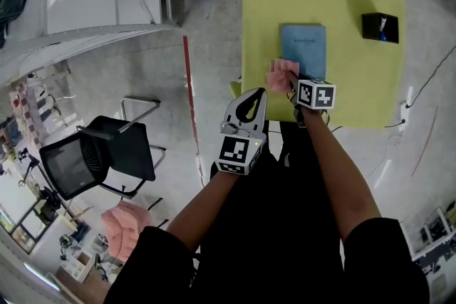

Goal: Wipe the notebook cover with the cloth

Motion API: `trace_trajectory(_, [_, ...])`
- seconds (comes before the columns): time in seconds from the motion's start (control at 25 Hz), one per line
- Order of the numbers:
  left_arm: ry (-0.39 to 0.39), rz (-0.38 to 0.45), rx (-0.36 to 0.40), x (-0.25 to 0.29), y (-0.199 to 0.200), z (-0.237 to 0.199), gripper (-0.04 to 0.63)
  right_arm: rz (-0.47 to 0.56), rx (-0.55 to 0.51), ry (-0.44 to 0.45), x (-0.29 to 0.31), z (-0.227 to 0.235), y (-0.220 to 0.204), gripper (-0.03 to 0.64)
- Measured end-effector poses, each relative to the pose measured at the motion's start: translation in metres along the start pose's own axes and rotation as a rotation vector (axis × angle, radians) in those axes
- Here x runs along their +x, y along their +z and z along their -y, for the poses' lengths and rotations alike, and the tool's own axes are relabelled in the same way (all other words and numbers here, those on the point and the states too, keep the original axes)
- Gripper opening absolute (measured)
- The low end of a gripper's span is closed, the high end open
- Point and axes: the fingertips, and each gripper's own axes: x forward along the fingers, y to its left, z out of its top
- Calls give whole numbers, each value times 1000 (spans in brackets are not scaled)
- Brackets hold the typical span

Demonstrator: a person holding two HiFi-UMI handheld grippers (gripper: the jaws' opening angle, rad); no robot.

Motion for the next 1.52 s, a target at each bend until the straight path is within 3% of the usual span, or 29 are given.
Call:
trace_trajectory(0.68, [37,14,-55,23,7,18,6,-65,-38,22,-15,15,10,40])
trace_trajectory(1.52, [47,26,-32,46,11,53,6,-74,-69,7,-37,48,16,40])
